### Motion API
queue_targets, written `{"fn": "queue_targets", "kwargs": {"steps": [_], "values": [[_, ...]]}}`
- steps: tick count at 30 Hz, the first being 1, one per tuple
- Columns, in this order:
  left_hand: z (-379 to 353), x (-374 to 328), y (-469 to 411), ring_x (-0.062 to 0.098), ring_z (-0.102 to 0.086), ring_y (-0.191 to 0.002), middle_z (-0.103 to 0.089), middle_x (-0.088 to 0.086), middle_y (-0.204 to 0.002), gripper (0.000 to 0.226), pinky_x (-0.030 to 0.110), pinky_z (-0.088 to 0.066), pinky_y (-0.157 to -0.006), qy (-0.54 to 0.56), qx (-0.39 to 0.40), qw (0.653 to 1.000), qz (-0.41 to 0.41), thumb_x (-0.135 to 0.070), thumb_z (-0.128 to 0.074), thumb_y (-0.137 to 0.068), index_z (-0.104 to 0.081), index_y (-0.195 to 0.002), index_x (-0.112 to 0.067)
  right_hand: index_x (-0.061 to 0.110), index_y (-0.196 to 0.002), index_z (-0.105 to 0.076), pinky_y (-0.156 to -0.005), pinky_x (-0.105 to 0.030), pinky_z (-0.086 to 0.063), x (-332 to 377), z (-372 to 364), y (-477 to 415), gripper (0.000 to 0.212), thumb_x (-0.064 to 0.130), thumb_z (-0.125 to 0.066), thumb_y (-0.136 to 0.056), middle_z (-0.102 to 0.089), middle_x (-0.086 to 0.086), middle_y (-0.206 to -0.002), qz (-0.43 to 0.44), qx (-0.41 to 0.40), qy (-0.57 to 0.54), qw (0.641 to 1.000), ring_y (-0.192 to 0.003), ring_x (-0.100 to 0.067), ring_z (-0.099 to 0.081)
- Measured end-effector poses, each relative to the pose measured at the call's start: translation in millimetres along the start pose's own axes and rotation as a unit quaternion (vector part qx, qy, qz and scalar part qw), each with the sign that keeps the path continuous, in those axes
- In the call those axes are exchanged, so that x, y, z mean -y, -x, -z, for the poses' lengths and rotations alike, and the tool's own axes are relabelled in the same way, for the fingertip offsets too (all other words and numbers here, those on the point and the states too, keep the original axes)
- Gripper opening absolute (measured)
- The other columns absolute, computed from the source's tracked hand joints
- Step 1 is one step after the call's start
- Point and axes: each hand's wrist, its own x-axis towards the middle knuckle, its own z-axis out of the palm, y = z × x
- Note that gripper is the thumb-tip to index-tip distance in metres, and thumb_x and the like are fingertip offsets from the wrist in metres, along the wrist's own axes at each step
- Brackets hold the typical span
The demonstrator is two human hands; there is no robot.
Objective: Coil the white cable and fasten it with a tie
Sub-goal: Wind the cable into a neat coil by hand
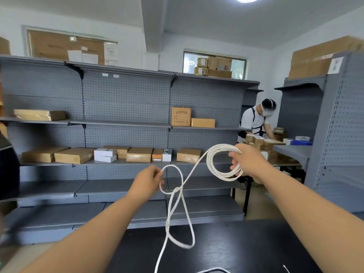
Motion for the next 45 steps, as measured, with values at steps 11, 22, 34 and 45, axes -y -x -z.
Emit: {"fn": "queue_targets", "kwargs": {"steps": [11,22,34,45], "values": [[6.2,-5.3,2.8,0.028,-0.060,-0.069,-0.063,0.013,-0.077,0.019,0.035,-0.050,-0.061,-0.203,0.023,0.958,0.199,-0.011,-0.041,-0.094,-0.054,-0.098,0.002,0.023,-0.075,-0.049,-0.072,-0.040,-0.053,8.8,13.0,19.3,0.024,0.018,-0.045,-0.098,-0.057,-0.006,-0.074,0.070,0.006,0.045,0.997,-0.084,-0.032,-0.068],[-37.8,-93.3,58.4,0.001,-0.063,-0.088,-0.067,-0.008,-0.092,0.037,0.019,-0.044,-0.084,0.175,0.041,0.983,0.024,-0.036,-0.029,-0.102,-0.063,-0.101,-0.022,0.016,-0.087,-0.051,-0.062,-0.029,-0.047,15.9,18.9,51.5,0.014,0.018,-0.043,-0.098,-0.057,-0.005,-0.079,0.113,0.082,0.108,0.984,-0.081,-0.026,-0.067],[-72.8,-119.4,75.8,0.017,-0.061,-0.073,-0.064,0.007,-0.086,0.025,0.018,-0.053,-0.058,0.352,-0.061,0.934,0.007,-0.030,-0.035,-0.101,-0.055,-0.097,-0.015,0.013,-0.086,-0.053,-0.072,-0.040,-0.053,10.7,7.2,64.2,0.018,0.015,-0.041,-0.099,-0.052,-0.008,-0.075,-0.008,0.051,-0.155,0.987,-0.078,-0.026,-0.059],[-49.8,-108.9,50.4,0.026,-0.057,-0.064,-0.055,0.010,-0.074,0.022,0.041,-0.056,-0.054,0.050,-0.100,0.993,-0.038,-0.028,-0.035,-0.100,-0.040,-0.090,-0.008,0.019,-0.098,-0.053,-0.070,-0.036,-0.058,20.3,-11.9,62.9,0.009,0.019,-0.044,-0.099,-0.054,-0.007,-0.093,-0.034,0.121,-0.229,0.965,-0.093,-0.022,-0.058]]}}
